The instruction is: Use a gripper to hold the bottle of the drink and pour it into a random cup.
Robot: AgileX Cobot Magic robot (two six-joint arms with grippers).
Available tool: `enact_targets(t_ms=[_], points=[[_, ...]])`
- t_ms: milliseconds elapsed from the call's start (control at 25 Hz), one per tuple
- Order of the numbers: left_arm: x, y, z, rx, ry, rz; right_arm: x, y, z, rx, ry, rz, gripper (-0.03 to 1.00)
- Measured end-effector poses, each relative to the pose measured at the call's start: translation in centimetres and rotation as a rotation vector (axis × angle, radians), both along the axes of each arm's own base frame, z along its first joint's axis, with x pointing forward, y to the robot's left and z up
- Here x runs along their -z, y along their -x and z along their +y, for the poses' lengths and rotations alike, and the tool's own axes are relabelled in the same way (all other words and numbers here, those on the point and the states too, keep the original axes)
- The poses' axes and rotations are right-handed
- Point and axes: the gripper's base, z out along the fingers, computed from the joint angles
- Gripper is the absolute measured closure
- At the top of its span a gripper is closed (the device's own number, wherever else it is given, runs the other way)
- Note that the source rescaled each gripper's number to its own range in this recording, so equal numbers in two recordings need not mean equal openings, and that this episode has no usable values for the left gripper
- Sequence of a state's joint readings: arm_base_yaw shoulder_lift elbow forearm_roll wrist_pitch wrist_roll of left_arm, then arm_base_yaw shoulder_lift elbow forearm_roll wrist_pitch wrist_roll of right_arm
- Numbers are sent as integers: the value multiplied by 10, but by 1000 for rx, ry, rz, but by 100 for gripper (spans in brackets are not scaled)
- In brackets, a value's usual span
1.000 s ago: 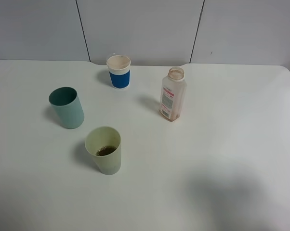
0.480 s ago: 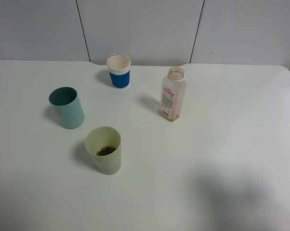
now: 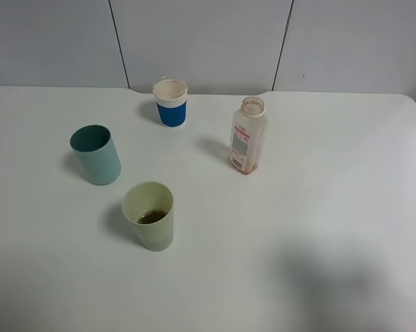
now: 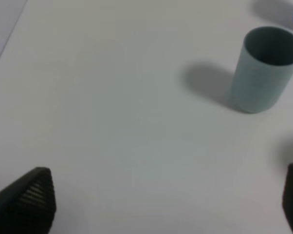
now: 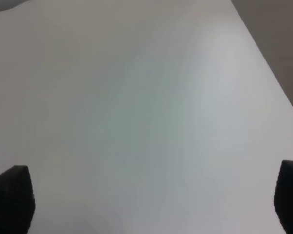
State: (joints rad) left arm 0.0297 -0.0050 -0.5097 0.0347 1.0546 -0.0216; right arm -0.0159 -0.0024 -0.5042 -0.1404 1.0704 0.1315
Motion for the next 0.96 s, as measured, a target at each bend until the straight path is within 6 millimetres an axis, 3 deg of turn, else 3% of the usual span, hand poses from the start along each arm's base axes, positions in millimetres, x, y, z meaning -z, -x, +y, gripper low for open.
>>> enact_targets(t_ms=[960], points=[[0,0,0,0,0,0,0,0,0,0,0,0,-3]])
